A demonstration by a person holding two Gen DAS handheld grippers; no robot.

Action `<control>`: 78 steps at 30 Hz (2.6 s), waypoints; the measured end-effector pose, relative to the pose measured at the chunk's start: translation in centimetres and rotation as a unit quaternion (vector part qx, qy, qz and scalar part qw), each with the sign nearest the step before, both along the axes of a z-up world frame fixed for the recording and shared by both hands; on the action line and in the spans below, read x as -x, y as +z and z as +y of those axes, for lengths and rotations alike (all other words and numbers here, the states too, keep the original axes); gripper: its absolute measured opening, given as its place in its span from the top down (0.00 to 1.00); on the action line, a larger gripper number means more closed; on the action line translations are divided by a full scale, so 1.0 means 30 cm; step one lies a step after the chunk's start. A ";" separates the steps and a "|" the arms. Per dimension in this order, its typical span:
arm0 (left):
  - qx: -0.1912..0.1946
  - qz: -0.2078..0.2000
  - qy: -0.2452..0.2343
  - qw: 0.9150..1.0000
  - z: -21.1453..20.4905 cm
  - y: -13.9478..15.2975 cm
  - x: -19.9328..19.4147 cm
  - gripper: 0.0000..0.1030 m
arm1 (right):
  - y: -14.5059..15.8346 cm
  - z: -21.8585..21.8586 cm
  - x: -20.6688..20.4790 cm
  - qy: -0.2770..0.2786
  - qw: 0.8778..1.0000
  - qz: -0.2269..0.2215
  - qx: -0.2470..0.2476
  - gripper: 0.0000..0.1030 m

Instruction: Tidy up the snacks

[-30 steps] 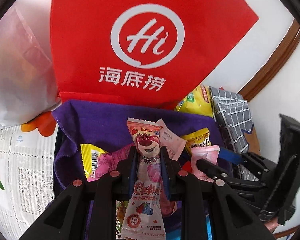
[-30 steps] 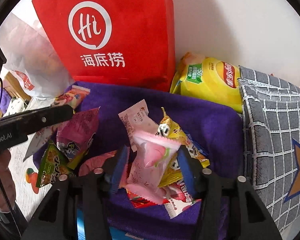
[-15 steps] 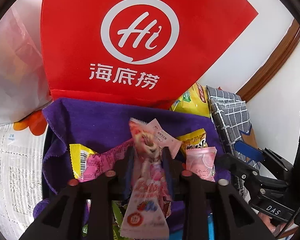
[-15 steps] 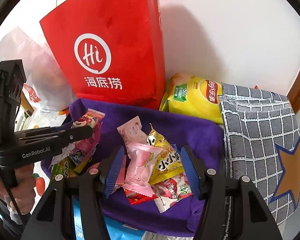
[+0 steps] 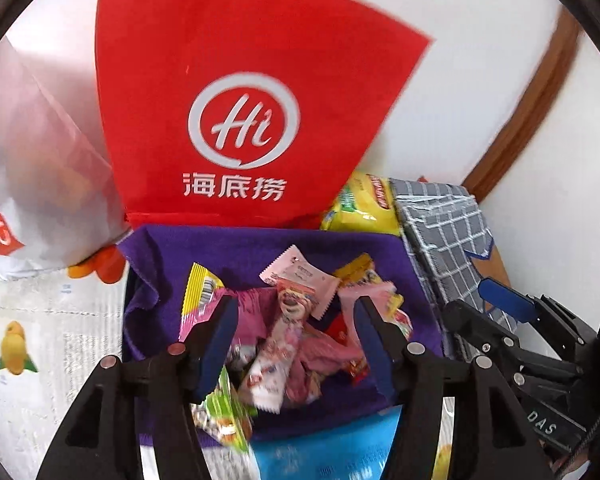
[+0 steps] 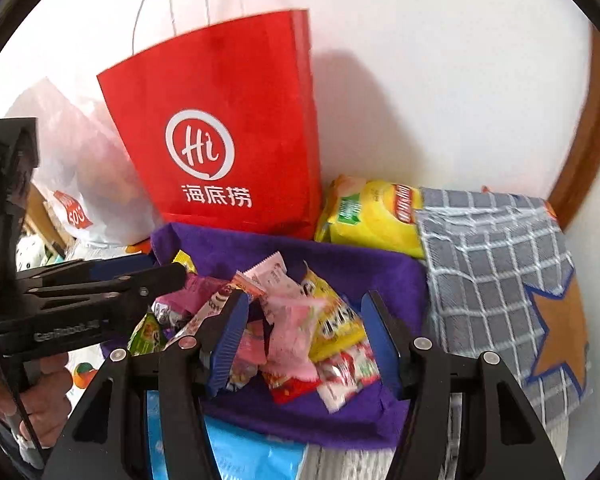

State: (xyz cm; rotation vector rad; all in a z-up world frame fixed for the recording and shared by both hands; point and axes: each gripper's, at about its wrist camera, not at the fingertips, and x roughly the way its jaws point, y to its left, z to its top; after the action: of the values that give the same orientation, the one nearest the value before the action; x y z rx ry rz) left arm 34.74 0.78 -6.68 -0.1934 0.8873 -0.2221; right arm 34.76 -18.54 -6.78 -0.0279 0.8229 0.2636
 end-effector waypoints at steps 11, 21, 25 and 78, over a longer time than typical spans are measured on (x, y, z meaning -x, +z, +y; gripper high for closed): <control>-0.030 -0.020 0.001 0.999 -0.026 0.070 0.332 0.27 | 0.119 -0.089 0.333 -0.057 0.998 -0.030 -0.013 0.38; -0.069 -0.070 0.021 0.995 -0.048 0.157 0.673 0.14 | 0.146 -0.122 0.646 -0.079 0.996 -0.032 -0.017 0.20; -0.073 -0.086 0.025 0.993 -0.072 0.178 0.782 0.13 | 0.147 -0.148 0.767 -0.086 0.995 -0.044 -0.023 0.11; -0.082 -0.130 0.048 0.987 -0.127 0.240 1.120 0.11 | 0.217 -0.187 1.121 -0.098 0.992 -0.083 -0.004 0.00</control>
State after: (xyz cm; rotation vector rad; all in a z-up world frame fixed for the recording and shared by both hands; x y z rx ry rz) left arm 1.12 -3.03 0.50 -0.0517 0.6304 -0.0814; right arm 1.12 -24.15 -0.26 0.0377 0.6534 0.0781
